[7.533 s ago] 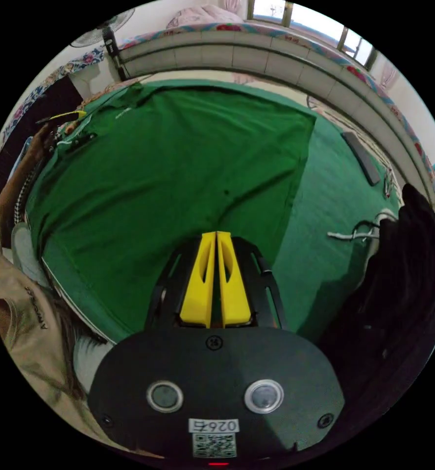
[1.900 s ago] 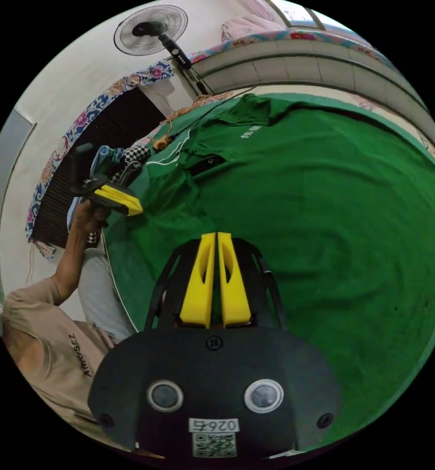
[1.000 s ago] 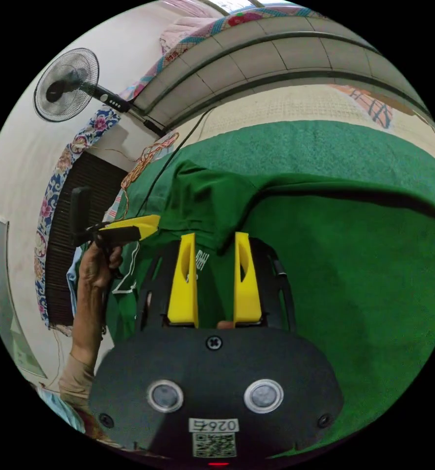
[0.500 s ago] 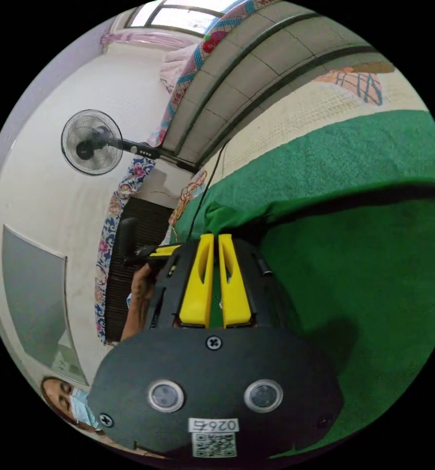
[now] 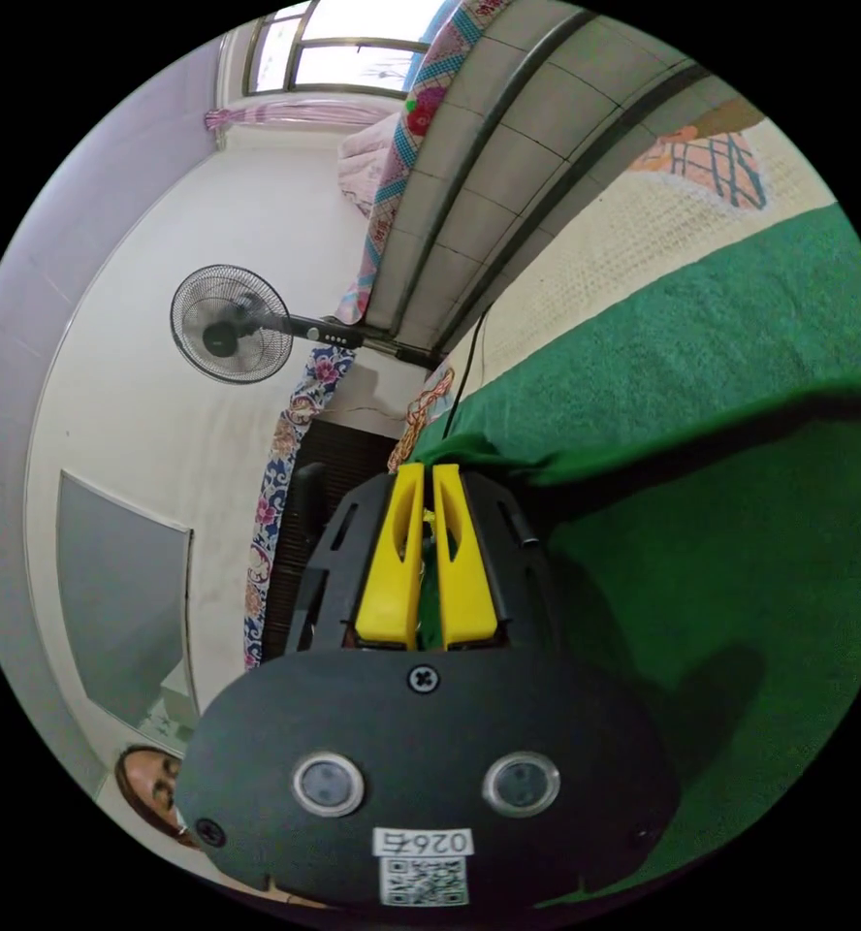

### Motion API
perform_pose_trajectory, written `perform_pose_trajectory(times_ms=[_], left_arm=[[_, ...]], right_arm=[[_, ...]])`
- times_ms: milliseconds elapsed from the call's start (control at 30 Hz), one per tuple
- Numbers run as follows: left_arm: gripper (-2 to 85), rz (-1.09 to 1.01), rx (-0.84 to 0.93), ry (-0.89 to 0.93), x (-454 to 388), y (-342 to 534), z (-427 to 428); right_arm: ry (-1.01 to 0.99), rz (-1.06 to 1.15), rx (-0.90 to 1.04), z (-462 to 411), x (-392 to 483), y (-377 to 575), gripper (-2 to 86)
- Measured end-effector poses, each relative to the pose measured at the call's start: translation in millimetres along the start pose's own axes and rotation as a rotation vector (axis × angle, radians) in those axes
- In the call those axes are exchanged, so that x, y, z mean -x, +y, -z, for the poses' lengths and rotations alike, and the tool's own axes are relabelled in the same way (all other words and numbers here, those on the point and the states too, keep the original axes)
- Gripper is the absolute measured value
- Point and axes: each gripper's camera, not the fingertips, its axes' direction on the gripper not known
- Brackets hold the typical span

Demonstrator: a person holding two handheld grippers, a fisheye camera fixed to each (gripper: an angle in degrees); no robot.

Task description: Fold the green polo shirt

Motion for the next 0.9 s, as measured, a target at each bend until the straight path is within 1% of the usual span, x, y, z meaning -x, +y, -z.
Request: perform_pose_trajectory(times_ms=[167,233,267,333,400,467,500,533,567,600,633,733,900], left_arm=[[1.0,-0.001,-0.11,0.081,9,13,34],[4.2,0.028,-0.203,0.128,13,25,48],[4.2,0.017,-0.224,0.158,12,28,50],[3.7,-0.062,-0.251,0.332,5,37,45],[4.2,-0.078,-0.209,0.404,3,34,30],[6.7,-0.024,-0.155,0.388,9,26,13],[9.5,0.045,-0.125,0.376,18,19,3],[13.1,0.111,-0.128,0.393,28,15,-2],[14.3,0.141,-0.133,0.418,32,14,-4],[16.8,0.164,-0.151,0.483,37,12,-6],[17.8,0.186,-0.158,0.501,41,10,-7],[18.9,0.229,-0.186,0.477,45,8,-3],[19.6,0.27,-0.218,0.487,49,12,6]], right_arm=[[-0.04,0.004,0.012,15,-3,-8,-1.1],[-0.054,-0.014,0.018,18,-8,-11,-1.2],[-0.052,-0.024,0.019,19,-12,-13,-1.2],[-0.037,-0.037,0.033,18,-16,-16,-1.2],[-0.031,-0.047,0.044,17,-21,-20,-1.2],[-0.062,-0.056,0.04,18,-26,-22,-1.2],[-0.073,-0.058,0.036,18,-27,-23,-1.2],[-0.099,-0.061,0.023,19,-29,-23,-1.2],[-0.125,-0.064,0.011,21,-31,-24,-1.2],[-0.135,-0.065,0.008,22,-32,-24,-1.2],[-0.142,-0.063,0.01,23,-33,-26,-1.2],[-0.125,-0.056,0.011,28,-35,-29,-1.2],[-0.172,-0.071,-0.021,38,-44,-32,-1.1]])
